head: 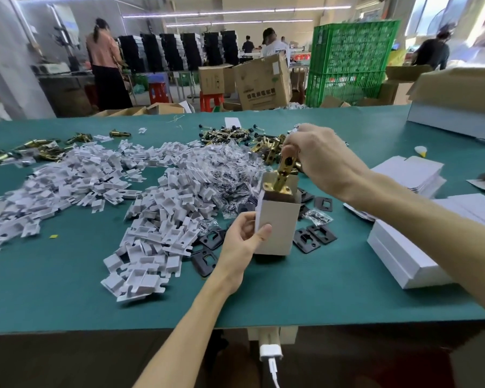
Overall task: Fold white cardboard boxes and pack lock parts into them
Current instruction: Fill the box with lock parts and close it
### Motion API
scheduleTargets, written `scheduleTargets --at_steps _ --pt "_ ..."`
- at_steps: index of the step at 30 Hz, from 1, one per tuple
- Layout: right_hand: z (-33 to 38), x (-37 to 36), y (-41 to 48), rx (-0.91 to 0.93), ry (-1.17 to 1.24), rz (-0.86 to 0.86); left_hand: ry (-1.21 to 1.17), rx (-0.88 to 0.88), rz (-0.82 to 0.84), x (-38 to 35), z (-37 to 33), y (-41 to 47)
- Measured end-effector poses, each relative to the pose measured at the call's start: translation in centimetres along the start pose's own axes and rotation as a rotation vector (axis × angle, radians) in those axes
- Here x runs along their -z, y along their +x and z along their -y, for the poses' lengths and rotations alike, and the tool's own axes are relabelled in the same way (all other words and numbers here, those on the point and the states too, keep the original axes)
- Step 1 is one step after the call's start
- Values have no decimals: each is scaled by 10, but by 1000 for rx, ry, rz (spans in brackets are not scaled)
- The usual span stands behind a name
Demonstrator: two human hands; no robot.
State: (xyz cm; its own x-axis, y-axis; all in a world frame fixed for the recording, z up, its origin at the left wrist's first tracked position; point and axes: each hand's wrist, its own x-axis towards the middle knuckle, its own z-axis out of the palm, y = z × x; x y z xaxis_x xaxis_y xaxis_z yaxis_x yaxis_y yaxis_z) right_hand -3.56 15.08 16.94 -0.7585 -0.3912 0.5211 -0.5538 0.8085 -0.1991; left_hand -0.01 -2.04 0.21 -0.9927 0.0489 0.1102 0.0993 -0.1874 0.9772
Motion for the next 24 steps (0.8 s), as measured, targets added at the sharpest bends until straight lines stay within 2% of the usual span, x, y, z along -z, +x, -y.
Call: scheduleTargets --at_steps 6,11,15,18,24 --pt "13 -12 -4 17 -28 102 -29 2 19 2 2 1" --pt "16 -12 0 13 -54 76 -101 -4 17 3 0 1" --pt "21 -16 -4 102 -83 143 -64 3 75 1 1 1" --pt "26 -26 -8 176 -160 173 -59 8 101 1 2 1" --pt "31 -40 -13 171 -275 236 -78 30 103 3 3 1"
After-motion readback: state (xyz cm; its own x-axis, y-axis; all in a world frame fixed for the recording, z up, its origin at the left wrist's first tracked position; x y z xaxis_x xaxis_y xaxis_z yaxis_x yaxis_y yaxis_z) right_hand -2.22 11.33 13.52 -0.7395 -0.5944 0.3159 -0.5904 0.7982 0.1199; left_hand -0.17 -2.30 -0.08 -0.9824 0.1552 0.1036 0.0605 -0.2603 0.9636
